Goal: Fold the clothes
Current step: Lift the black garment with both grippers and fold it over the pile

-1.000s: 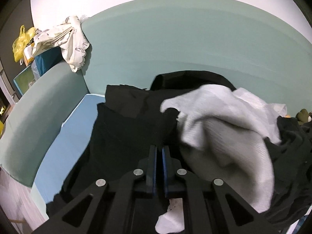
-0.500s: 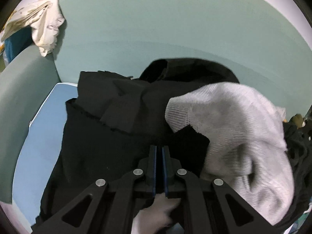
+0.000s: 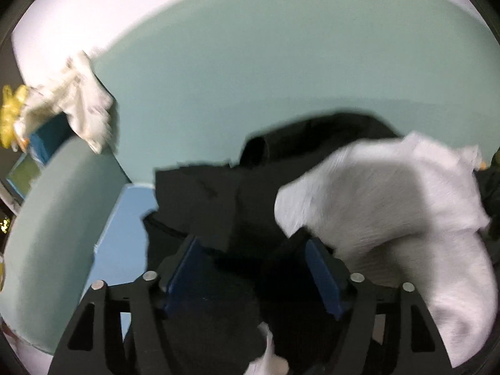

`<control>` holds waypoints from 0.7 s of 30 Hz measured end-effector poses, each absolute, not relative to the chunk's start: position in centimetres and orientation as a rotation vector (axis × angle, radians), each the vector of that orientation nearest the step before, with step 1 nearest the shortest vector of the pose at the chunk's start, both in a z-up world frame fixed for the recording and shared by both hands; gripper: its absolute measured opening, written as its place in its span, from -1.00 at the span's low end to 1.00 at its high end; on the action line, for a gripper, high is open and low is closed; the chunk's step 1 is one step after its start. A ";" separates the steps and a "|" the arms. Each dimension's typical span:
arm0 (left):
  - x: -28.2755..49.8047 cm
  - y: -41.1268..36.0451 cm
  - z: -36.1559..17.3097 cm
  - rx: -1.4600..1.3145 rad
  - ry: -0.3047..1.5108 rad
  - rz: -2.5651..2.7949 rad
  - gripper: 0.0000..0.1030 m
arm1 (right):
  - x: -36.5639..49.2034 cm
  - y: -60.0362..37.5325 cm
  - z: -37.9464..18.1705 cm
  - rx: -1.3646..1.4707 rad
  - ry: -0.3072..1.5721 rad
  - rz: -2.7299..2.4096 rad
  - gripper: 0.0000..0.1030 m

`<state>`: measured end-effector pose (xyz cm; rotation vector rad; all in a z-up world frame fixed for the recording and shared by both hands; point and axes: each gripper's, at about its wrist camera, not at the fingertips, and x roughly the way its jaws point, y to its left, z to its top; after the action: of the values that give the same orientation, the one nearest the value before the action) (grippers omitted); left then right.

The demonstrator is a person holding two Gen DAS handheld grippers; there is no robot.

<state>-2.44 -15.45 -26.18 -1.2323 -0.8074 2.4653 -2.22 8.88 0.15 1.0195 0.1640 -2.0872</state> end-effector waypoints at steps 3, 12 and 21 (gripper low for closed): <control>-4.5 -13.7 -27.5 -1.343 -0.785 2.386 0.43 | -1.2 10.9 1.9 0.952 0.209 -2.084 0.56; -4.8 -13.6 -30.0 -1.390 -0.860 2.362 -0.83 | 1.6 14.0 1.0 0.952 0.453 -2.009 -0.21; -2.4 -13.5 -28.3 -1.419 -0.799 2.470 -0.83 | 3.2 9.4 -5.0 1.128 0.648 -1.883 -0.21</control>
<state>-2.40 -13.53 -28.33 -1.4186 -0.7990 2.4704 3.22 9.44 -5.04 1.1280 0.6477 -1.8828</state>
